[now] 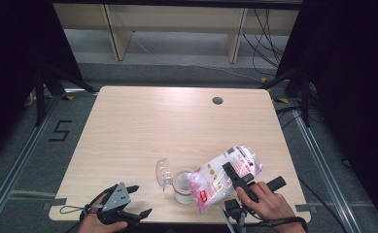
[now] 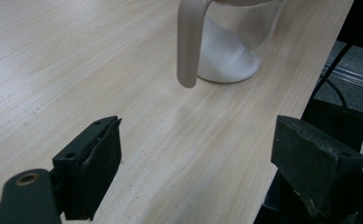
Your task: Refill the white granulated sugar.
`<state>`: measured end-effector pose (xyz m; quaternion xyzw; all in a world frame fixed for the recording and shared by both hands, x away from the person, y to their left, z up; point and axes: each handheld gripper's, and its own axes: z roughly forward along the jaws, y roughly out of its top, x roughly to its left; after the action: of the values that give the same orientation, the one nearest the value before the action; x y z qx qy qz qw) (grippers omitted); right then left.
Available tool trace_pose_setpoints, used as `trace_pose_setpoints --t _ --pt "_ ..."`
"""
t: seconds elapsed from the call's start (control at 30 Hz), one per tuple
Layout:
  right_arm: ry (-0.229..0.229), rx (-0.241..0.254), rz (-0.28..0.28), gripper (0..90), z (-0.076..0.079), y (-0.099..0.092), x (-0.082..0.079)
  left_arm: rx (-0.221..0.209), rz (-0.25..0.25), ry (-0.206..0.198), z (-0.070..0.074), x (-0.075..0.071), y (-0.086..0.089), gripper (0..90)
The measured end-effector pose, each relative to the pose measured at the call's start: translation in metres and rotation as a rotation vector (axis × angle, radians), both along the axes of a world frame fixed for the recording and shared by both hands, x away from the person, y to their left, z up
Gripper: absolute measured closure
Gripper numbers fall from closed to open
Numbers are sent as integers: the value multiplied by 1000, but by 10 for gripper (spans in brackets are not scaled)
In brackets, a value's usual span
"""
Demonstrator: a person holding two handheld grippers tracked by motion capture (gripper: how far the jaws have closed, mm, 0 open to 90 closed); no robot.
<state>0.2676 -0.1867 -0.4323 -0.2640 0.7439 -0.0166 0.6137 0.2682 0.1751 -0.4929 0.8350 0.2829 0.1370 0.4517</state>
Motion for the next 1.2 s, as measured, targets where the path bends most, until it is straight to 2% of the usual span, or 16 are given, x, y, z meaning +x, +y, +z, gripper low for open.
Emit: trace_pose_setpoints --t 0.33,0.37,0.93,1.0,1.07,1.1,1.2 --pt "0 1 0 625 0 0 0 1 -2 1 0 0 0 158" --pt "-5 -14 15 625 1 1 1 0 -1 0 0 0 0 158" --pt "-2 -12 17 630 1 1 1 10 0 -4 0 0 0 158" --pt "2 6 2 630 0 0 0 9 -3 -5 0 1 0 158" --pt "1 -8 14 631 1 1 1 15 -2 -5 0 0 0 158" --pt "3 5 2 631 0 0 0 5 -1 -5 0 0 0 158" --pt "4 5 2 632 0 0 0 10 -3 -3 0 0 0 158"
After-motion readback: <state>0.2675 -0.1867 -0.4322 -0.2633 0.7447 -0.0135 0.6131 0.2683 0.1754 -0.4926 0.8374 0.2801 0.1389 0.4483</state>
